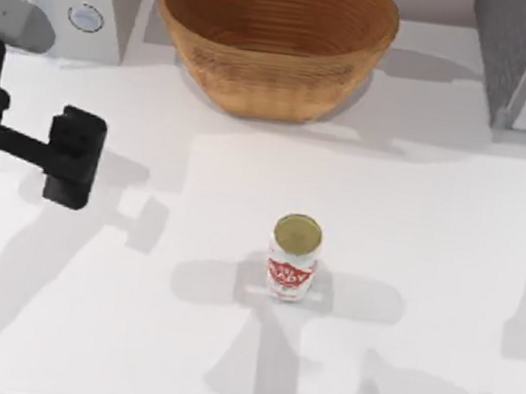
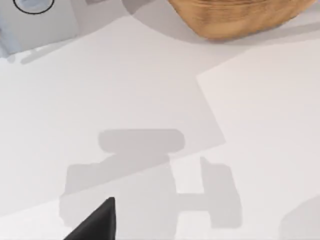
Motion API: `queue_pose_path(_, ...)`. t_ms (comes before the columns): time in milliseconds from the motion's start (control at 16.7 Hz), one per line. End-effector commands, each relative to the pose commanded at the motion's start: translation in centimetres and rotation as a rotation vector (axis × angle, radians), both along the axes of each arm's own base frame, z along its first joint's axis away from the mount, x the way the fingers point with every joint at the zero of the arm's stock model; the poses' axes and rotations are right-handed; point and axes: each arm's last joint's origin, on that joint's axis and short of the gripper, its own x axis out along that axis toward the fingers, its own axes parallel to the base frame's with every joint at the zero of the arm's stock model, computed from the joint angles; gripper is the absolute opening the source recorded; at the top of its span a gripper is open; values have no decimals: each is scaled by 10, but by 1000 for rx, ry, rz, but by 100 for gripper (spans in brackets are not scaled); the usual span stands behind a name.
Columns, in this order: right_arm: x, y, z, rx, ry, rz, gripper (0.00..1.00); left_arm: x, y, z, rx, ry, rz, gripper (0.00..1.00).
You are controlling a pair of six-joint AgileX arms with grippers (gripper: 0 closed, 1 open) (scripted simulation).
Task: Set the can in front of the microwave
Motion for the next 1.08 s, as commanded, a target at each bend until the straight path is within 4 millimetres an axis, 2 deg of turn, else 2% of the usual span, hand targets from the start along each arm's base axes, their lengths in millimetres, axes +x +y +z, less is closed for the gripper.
queue_pose_path(240,0,0,0,0,0,0,100,56,-60,13,114,254,-140,100)
queue_pose_path(360,0,0,0,0,0,0,100,80,-95,8,180,370,-205,100)
queue_pose_path(540,0,0,0,0,0,0,100,106,-148,-11,282,523,-288,100)
queue_pose_path(720,0,0,0,0,0,0,100,119,-194,-37,375,642,-351,100)
queue_pose_path(840,0,0,0,0,0,0,100,123,-217,-53,425,701,-380,100)
queue_pose_path(960,0,0,0,0,0,0,100,124,-232,-66,461,741,-400,100)
queue_pose_path(1080,0,0,0,0,0,0,100,124,-239,-72,478,760,-409,100)
